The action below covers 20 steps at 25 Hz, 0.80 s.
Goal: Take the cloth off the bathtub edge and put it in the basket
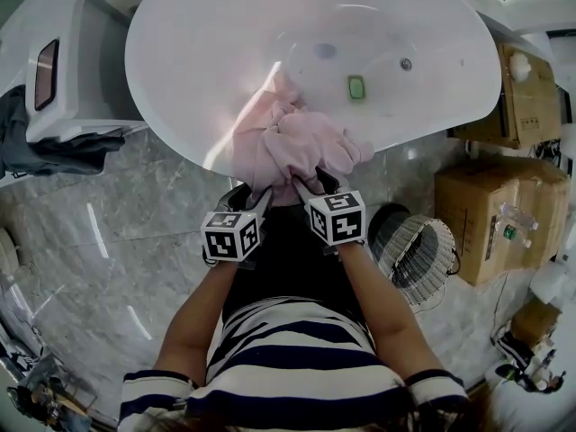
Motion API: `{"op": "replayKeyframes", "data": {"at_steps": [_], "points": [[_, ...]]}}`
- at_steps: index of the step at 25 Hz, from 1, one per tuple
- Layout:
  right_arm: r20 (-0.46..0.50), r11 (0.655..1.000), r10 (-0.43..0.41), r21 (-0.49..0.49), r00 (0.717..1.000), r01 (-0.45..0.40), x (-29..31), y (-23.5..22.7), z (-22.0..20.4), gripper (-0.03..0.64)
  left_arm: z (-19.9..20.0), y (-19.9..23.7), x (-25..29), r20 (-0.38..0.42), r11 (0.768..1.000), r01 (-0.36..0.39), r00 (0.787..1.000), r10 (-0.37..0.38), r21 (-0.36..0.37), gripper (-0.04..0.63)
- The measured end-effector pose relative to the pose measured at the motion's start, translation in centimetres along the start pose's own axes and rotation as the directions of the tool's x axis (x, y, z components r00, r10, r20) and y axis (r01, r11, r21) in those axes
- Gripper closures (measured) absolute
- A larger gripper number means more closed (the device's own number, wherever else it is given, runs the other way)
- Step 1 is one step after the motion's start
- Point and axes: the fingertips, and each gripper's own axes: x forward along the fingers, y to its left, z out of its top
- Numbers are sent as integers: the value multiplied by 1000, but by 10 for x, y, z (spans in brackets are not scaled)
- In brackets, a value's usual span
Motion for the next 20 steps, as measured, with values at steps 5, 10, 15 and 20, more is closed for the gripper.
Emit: {"op": "replayKeyframes", "data": {"at_steps": [5,10,15,20], "points": [[-9,998,-5,-59,1000,4,-2,-1,-2,483,-2,-4,2,-36,999,29,999,-29,20,436],[9,996,-24,-89,1000,25,-7,5,-7,537,-3,-9,1,-54,998,43,998,-41,39,491],[31,997,-4,-78,1000,6,-16,11,-11,543,3,-15,-3,-30,995,66,997,-64,75,517],[76,999,5,-50,997,-1,-34,12,-6,545,15,-29,-15,13,988,90,996,-92,124,525]]}}
